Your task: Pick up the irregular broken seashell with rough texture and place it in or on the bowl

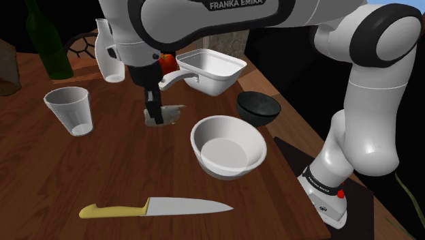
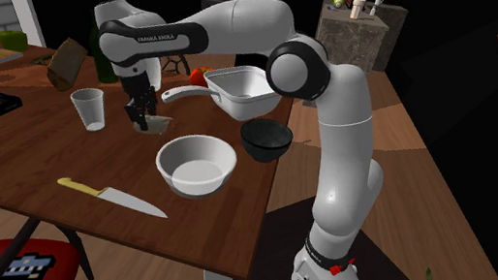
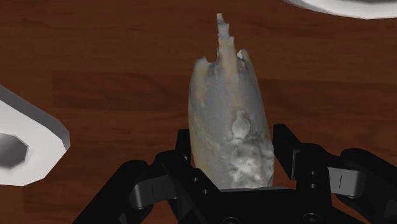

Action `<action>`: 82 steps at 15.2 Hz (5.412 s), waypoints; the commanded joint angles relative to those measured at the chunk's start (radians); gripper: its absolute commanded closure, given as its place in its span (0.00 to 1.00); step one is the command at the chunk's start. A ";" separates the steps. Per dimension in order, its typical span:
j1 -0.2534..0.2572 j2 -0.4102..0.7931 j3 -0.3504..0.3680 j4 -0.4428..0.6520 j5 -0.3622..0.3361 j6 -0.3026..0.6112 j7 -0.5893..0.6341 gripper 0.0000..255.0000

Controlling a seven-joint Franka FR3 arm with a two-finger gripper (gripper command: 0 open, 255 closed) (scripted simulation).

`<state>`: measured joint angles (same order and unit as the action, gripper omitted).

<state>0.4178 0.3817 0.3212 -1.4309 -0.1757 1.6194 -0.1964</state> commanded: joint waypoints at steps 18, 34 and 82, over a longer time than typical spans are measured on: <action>0.036 0.049 0.002 0.330 -0.014 -0.281 -0.018 1.00; -0.167 -0.619 -0.113 -0.502 0.122 -0.070 -0.298 1.00; -0.228 -0.957 -0.273 -0.866 0.069 -0.022 -0.513 0.00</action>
<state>0.1901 -0.5753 0.0478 -2.2989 -0.1072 1.5996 -0.7095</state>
